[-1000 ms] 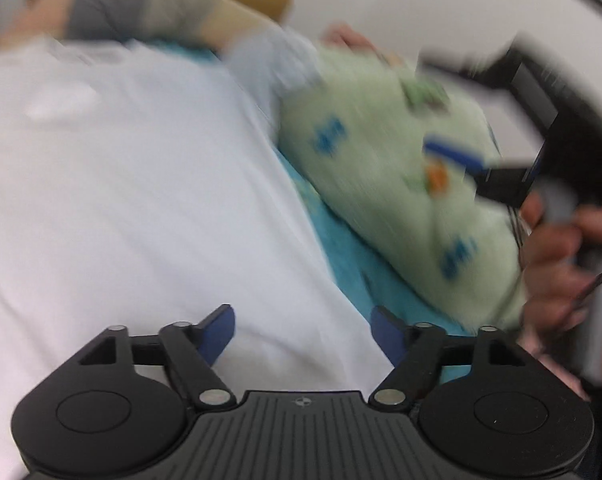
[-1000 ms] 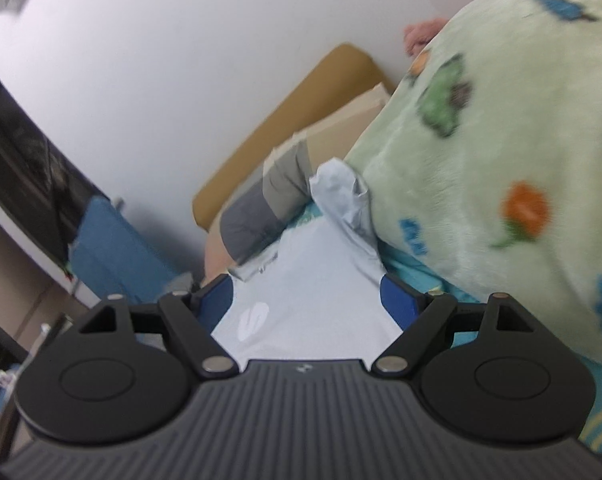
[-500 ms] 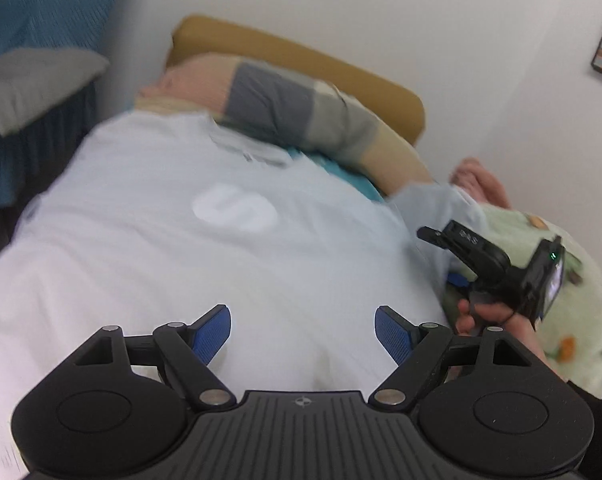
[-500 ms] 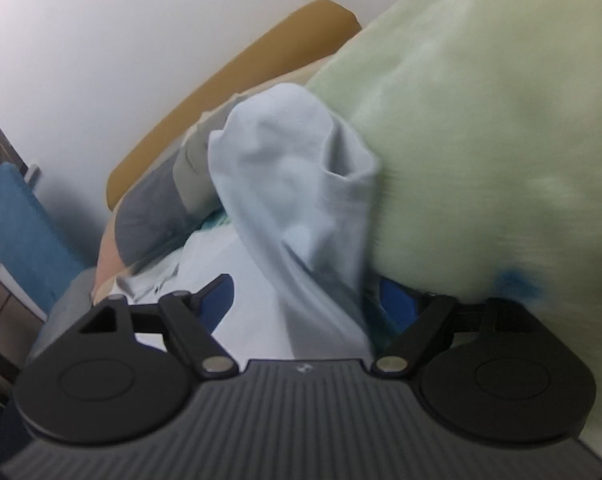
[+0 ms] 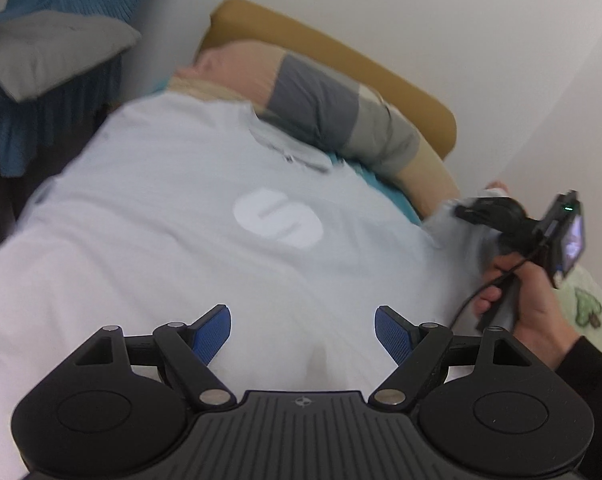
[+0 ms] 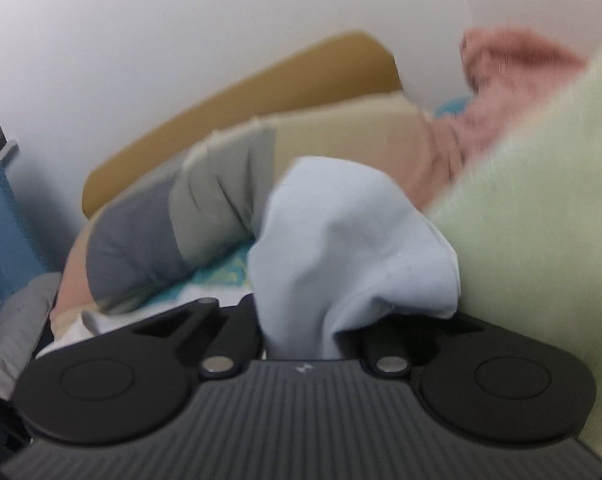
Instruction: Fold clothes
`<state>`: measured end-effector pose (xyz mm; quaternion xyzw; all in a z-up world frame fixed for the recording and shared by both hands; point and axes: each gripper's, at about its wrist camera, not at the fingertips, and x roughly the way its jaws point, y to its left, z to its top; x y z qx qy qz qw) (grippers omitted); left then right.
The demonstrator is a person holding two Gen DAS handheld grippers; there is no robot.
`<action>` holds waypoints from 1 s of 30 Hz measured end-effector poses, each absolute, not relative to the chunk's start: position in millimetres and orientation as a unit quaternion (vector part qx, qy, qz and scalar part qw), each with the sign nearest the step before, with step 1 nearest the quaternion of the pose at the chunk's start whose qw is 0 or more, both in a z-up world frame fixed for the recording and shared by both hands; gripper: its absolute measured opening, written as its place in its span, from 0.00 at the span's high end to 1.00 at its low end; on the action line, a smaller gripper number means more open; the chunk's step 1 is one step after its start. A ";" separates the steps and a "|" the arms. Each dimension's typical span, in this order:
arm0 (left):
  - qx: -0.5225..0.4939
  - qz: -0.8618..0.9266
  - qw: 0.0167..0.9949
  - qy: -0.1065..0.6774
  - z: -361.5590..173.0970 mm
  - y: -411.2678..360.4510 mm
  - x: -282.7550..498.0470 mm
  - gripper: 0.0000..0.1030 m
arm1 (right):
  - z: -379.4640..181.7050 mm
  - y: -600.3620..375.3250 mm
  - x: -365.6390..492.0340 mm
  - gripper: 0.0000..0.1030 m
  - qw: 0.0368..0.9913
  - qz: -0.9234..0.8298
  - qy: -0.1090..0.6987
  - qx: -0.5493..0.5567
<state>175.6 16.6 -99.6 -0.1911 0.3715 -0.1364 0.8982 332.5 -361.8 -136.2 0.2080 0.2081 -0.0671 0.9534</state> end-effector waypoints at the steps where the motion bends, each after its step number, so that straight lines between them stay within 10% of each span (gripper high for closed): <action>1: -0.192 -0.134 0.900 0.368 -95.1 21.3 174.2 0.21 | -125.2 -357.5 328.9 0.91 0.958 -0.074 0.195 0.199; 12: -0.168 -0.073 0.927 0.326 -52.9 73.4 155.2 0.17 | -49.6 -217.8 329.4 0.91 0.988 -0.046 0.149 -0.010; 23: -0.152 0.044 0.932 0.326 -83.0 123.3 173.2 0.15 | -164.2 -39.2 375.6 0.87 0.955 0.057 0.265 -0.123; 24: -0.154 0.048 0.931 0.328 -87.1 125.3 175.9 0.15 | -168.8 -35.5 376.8 0.81 0.952 0.069 0.277 -0.114; 27: -0.152 0.053 0.926 0.343 -98.8 125.4 184.8 0.15 | -176.5 -44.1 380.5 0.14 0.938 0.135 0.316 -0.051; 30: -0.149 0.045 0.921 0.357 -107.5 120.7 191.1 0.15 | -168.9 -55.6 366.7 0.05 0.930 0.171 0.325 -0.017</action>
